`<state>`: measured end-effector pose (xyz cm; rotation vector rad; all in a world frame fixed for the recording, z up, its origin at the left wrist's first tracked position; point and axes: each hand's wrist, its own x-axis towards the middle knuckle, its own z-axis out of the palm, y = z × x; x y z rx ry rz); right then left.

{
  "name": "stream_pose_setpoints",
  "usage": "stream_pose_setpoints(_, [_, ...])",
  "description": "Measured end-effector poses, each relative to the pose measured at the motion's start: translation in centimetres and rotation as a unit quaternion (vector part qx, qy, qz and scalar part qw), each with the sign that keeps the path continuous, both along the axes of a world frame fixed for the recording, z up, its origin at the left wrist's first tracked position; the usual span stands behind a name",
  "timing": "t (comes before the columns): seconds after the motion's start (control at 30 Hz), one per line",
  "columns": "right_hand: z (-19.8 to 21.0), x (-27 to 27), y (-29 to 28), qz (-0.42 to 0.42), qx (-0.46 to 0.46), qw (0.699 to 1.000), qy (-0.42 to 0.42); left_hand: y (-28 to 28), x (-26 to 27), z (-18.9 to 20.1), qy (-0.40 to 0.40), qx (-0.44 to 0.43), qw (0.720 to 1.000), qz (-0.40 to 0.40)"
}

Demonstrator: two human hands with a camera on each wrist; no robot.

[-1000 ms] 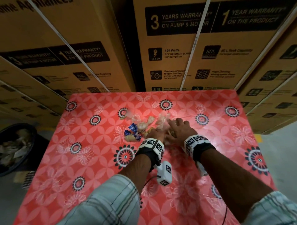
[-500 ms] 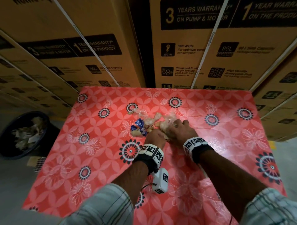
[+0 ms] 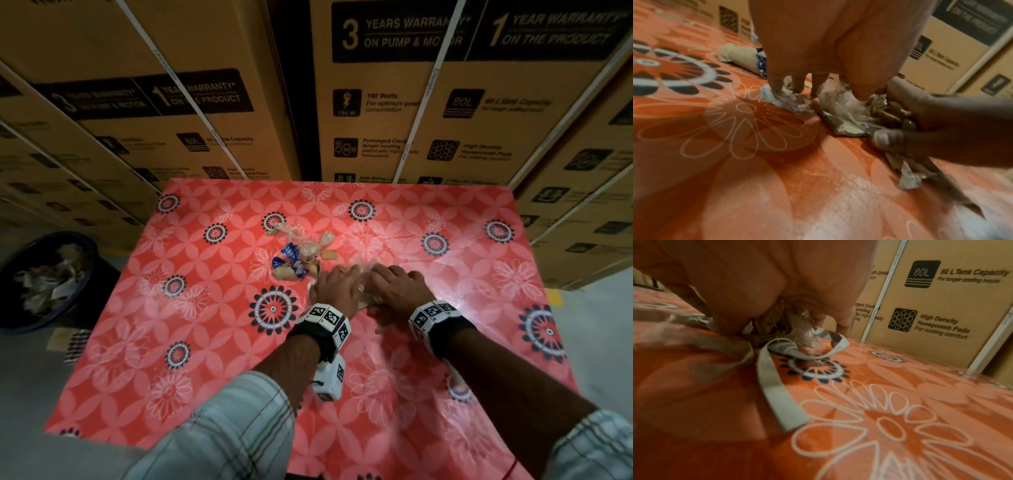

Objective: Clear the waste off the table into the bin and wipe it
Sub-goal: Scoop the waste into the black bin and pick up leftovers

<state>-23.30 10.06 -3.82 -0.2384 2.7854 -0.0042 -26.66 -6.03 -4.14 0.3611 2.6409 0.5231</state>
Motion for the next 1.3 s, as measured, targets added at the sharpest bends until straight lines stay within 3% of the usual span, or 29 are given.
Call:
stream_pose_setpoints(0.17, [1.0, 0.9, 1.7, -0.019, -0.017, 0.999, -0.025, 0.8, 0.9, 0.8, -0.052, -0.051, 0.997, -0.021])
stream_pose_setpoints(0.3, [2.1, 1.6, 4.0, -0.002, 0.040, 0.996, -0.078, 0.9, 1.6, 0.9, -0.088, -0.050, 0.994, -0.041])
stream_pose_setpoints(0.47, [1.4, 3.7, 5.6, 0.029, 0.086, 0.994, -0.063, 1.5, 2.0, 0.8, -0.061, -0.055, 0.996, -0.037])
stream_pose_setpoints(0.7, [0.7, 4.5, 3.9, -0.059, -0.045, 0.995, -0.062, 1.6, 2.7, 0.4, -0.034, -0.004, 0.999, 0.006])
stream_pose_setpoints(0.87, [0.0, 4.1, 1.0, -0.149, -0.082, 0.985, -0.028, 0.8, 2.7, 0.7, -0.092, 0.036, 0.995, 0.006])
stream_pose_setpoints(0.97, [-0.3, 3.5, -0.5, -0.151, -0.100, 0.983, -0.002, 1.1, 2.2, 0.4, -0.100, 0.049, 0.993, 0.033])
stream_pose_setpoints(1.1, [-0.5, 3.2, -3.3, -0.133, -0.131, 0.982, 0.027, 0.9, 2.0, 0.1, -0.051, 0.056, 0.997, 0.017])
stream_pose_setpoints(1.3, [-0.8, 1.0, -3.7, -0.161, -0.159, 0.974, 0.001, -0.3, 1.7, 0.5, -0.035, 0.125, 0.991, 0.040])
